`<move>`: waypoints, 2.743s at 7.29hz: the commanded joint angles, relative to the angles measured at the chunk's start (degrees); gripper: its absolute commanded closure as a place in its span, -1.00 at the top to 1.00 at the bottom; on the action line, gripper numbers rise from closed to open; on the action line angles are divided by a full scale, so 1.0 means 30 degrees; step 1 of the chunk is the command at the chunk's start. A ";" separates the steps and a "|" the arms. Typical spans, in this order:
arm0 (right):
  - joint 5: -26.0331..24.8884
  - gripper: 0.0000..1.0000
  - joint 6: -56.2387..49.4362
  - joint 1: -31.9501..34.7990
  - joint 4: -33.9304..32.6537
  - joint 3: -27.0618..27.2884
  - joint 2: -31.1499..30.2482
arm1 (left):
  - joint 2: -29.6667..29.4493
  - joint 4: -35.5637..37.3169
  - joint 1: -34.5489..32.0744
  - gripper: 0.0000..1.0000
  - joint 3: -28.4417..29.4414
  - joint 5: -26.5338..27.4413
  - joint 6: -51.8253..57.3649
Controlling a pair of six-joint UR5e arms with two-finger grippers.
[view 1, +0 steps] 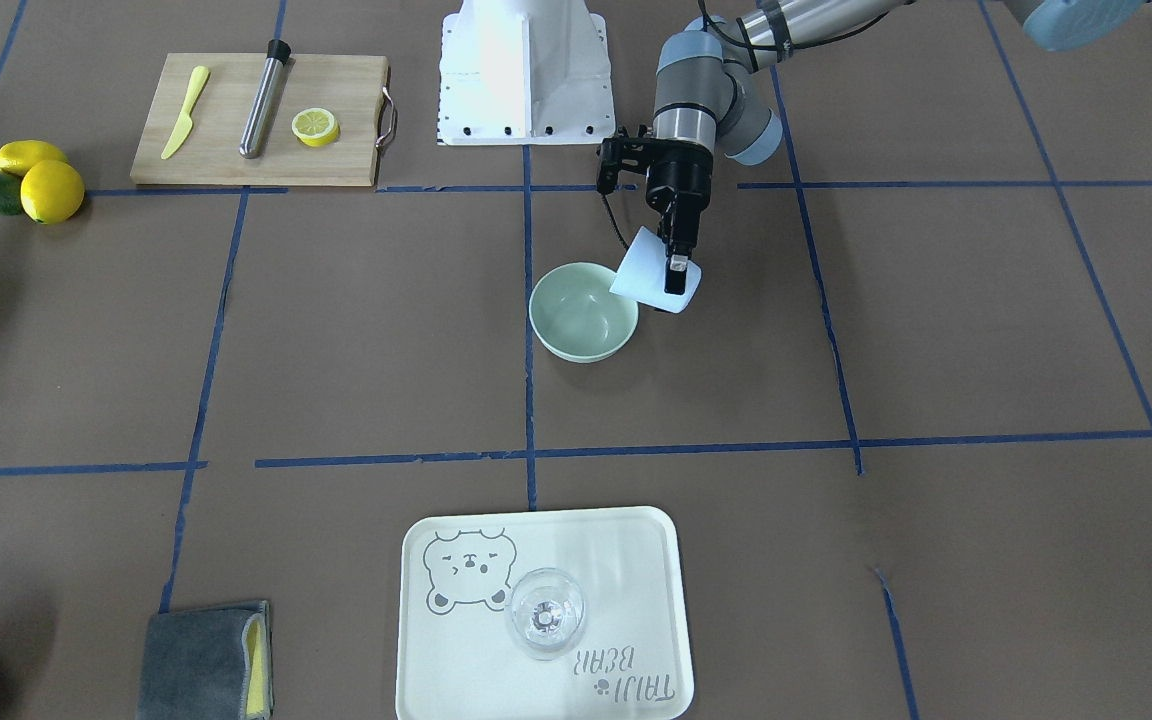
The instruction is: Pour ice into bowl
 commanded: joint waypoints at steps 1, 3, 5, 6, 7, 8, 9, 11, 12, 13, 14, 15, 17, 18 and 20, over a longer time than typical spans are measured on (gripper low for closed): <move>0.0054 1.00 0.0411 0.0075 0.0000 -0.0042 -0.0002 | -0.0312 0.0309 0.0068 -1.00 0.0019 0.1393 0.2981; 0.0055 1.00 0.0441 0.0191 0.0000 -0.0071 -0.0002 | -0.0402 0.0779 -0.0078 -1.00 -0.0010 0.1457 0.3694; 0.0084 1.00 0.0441 0.0338 0.0000 -0.0071 -0.0002 | -0.0490 0.2471 -0.0313 -1.00 -0.0011 0.1892 0.4192; 0.0055 1.00 0.0441 0.0368 0.0000 -0.0071 -0.0002 | -0.0693 0.2770 -0.0314 -1.00 -0.0011 0.2013 0.4483; 0.0084 1.00 0.0441 0.0397 -0.0029 -0.0100 -0.0002 | -0.0695 0.2831 -0.0314 -1.00 -0.0011 0.2014 0.4486; 0.0084 1.00 0.0441 0.0426 0.0000 -0.0100 -0.0002 | -0.0695 0.2831 -0.0314 -1.00 -0.0011 0.2043 0.4486; 0.0113 1.00 0.0441 0.0427 0.0000 -0.0100 -0.0002 | -0.0695 0.3005 -0.0314 -1.00 -0.0011 0.2101 0.4486; 0.0113 1.00 0.0441 0.0456 0.0000 -0.0100 -0.0002 | -0.0725 0.3036 -0.0314 -1.00 -0.0011 0.2277 0.4486; 0.0084 1.00 0.0441 0.0514 0.0000 -0.0100 -0.0002 | -0.0725 0.2978 -0.0314 -1.00 -0.0011 0.2277 0.4457; 0.0084 1.00 0.0441 0.0514 -0.0029 -0.0100 -0.0002 | -0.0725 0.2804 -0.0314 -1.00 -0.0040 0.2277 0.4457; 0.0084 1.00 0.0412 0.0514 0.0000 -0.0187 -0.0002 | -0.0696 0.2686 -0.0372 -1.00 -0.0127 0.2248 0.4283; 0.0084 1.00 0.0412 0.0514 0.0000 -0.0391 0.0085 | -0.0666 0.1380 -0.0517 -1.00 -0.0186 0.2132 0.4339; 0.0055 1.00 0.0441 0.0514 -0.0029 -0.0422 0.0145 | -0.0579 -0.1636 -0.1217 -1.00 -0.0274 0.0563 0.4253; 0.0055 1.00 0.0412 0.0514 0.0000 -0.0422 0.0116 | -0.0404 -0.3014 -0.1744 -1.00 -0.0274 -0.0466 0.4020; -0.0063 1.00 0.0325 0.0514 0.0000 -0.0422 -0.0001 | 0.1053 -0.3555 -0.3816 -1.00 -0.0304 -0.5718 -0.1515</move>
